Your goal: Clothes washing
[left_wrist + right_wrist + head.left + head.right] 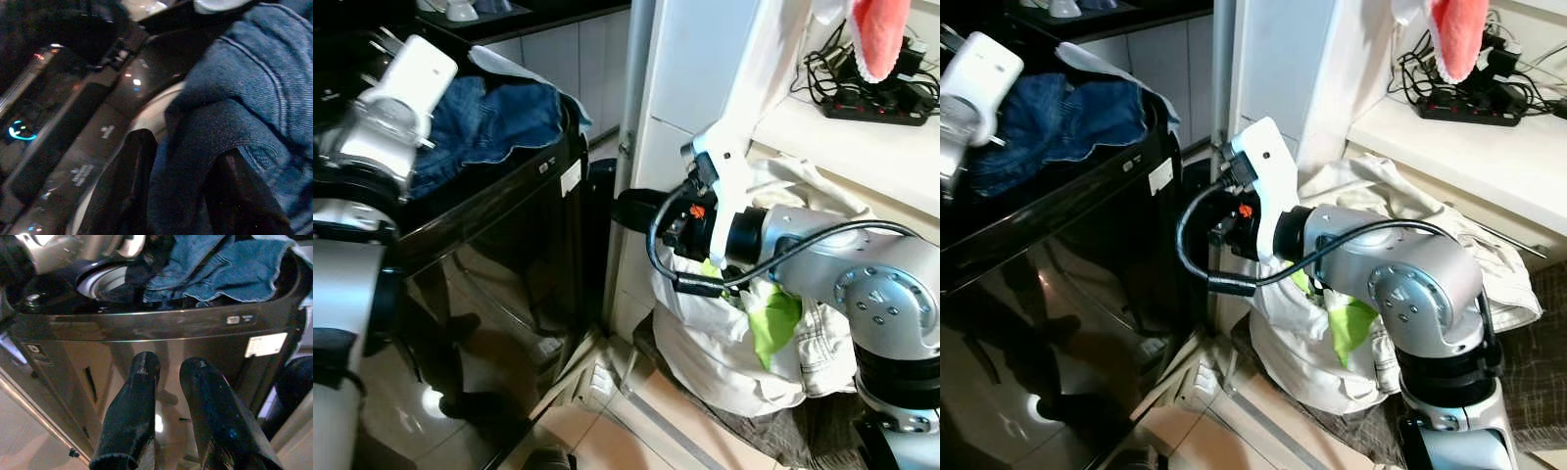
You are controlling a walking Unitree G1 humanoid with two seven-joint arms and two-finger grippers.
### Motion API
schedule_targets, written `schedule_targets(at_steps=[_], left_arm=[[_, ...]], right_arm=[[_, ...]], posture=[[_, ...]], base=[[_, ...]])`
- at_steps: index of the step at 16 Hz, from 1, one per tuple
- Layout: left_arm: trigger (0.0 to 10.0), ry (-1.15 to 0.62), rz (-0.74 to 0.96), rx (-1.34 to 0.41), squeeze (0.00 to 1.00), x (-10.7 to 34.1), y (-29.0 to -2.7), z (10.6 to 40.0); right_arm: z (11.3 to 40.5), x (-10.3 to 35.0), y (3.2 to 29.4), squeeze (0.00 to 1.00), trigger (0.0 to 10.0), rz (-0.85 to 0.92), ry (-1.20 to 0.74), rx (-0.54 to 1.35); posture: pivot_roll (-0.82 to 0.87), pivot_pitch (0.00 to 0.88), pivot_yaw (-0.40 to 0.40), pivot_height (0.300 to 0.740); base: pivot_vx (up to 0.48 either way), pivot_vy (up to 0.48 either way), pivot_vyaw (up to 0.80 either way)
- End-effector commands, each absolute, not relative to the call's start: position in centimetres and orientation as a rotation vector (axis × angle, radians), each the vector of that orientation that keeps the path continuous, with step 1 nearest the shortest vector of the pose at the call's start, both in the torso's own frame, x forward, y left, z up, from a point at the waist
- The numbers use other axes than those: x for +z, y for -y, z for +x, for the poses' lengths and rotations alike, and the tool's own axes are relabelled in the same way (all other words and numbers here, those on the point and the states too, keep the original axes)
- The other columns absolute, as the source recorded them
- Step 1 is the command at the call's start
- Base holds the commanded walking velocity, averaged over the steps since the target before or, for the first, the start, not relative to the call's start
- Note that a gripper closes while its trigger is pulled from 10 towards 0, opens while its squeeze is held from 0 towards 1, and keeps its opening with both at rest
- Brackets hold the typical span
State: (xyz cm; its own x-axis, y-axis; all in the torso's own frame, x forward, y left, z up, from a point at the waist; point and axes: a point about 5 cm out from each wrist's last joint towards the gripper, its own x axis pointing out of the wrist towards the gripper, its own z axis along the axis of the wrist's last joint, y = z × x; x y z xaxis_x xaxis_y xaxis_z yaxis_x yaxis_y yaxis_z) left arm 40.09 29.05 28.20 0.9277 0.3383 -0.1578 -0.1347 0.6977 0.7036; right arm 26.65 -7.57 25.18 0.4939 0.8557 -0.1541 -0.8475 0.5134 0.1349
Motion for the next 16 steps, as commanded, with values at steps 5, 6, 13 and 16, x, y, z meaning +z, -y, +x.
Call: schedule_targets(at_steps=[5, 6, 13, 16], left_arm=[[10.0, -0.271, 0.768, 0.234, 1.00, 31.3, -29.8, 39.5], [10.0, -0.305, 0.701, 0.157, 1.00, 30.5, -29.7, 39.4], [10.0, -0.377, 0.550, 0.182, 1.00, 26.8, -33.1, 36.5], [10.0, -0.323, 0.508, 0.162, 0.00, 26.4, -34.3, 34.4]], right_arm=[[27.4, 25.4, 7.9, 0.00, 10.0, 0.025, -0.210, 0.986], [27.4, 25.3, 8.0, 0.00, 10.0, 0.023, -0.215, 0.981], [27.2, 24.8, 8.3, 0.00, 10.0, 0.038, -0.239, 0.972], [26.7, 25.0, 8.2, 0.00, 10.0, 0.066, -0.195, 1.041]], posture=[[0.06, 0.000, -0.075, 0.740], [0.05, 0.000, -0.072, 0.740], [0.04, 0.000, -0.069, 0.740], [0.06, 0.000, -0.083, 0.740]], base=[[0.000, 0.000, 0.00], [0.000, 0.000, 0.00], [0.000, 0.000, 0.00], [0.000, 0.000, 0.00]])
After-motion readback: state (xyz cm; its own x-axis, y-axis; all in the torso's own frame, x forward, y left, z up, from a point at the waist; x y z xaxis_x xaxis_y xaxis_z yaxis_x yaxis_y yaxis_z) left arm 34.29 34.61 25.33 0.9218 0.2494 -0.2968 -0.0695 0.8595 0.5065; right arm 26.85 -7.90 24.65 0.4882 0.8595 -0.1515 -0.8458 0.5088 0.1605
